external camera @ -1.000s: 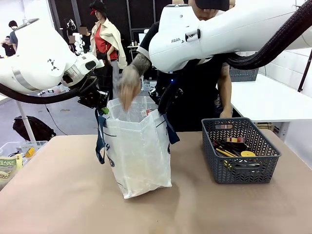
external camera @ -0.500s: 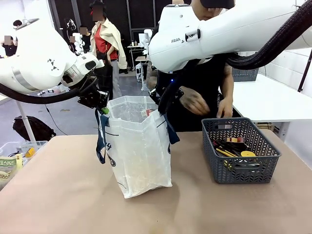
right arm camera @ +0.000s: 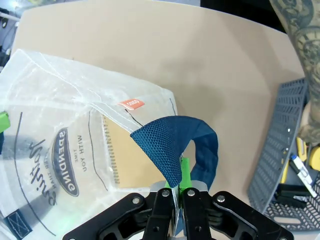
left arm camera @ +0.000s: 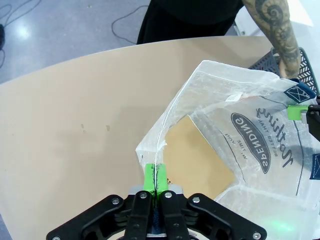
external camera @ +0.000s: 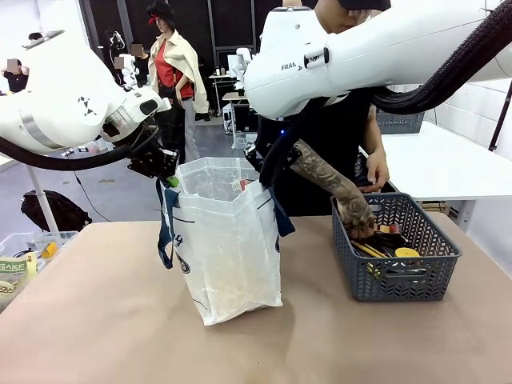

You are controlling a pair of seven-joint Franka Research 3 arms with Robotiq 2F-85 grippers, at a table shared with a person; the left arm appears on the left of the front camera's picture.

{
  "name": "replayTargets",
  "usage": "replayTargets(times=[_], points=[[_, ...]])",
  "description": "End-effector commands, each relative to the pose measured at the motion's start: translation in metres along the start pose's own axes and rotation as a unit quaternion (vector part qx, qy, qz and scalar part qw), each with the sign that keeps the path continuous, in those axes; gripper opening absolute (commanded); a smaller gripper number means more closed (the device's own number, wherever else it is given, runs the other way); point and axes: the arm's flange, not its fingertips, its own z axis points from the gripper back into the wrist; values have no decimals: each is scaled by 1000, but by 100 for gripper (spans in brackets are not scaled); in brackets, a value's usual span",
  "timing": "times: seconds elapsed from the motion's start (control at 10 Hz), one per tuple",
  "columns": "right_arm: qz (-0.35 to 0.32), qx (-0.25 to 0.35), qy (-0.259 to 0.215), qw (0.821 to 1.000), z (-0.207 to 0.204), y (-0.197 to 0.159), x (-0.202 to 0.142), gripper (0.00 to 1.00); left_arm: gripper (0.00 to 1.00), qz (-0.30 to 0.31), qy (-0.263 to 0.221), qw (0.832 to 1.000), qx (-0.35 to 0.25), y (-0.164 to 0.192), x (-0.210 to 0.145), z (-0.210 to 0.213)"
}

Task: Transfer purchased items from the store into the shopping bag.
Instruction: Move the Reusable shopping bag to the right side of the table.

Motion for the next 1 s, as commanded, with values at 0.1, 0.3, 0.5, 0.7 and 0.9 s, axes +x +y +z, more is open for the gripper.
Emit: replayTargets(times=[0.1, 0.3, 0.5, 0.7, 0.9], points=[[4, 10, 4, 1000, 1, -2, 0, 0, 0, 8, -3, 1000, -4, 1, -2, 3], [4, 10, 4, 1000, 1, -2, 0, 0, 0, 8, -3, 1000, -4, 1, -2, 3], [4, 10, 4, 1000, 1, -2, 0, 0, 0, 8, -3, 1000, -4, 1, -2, 3], [4, 10, 4, 1000, 1, -2, 0, 0, 0, 8, -3, 1000, -4, 1, -2, 3], [4, 10, 4, 1000, 1, -2, 0, 0, 0, 8, -3, 1000, -4, 1, -2, 3]])
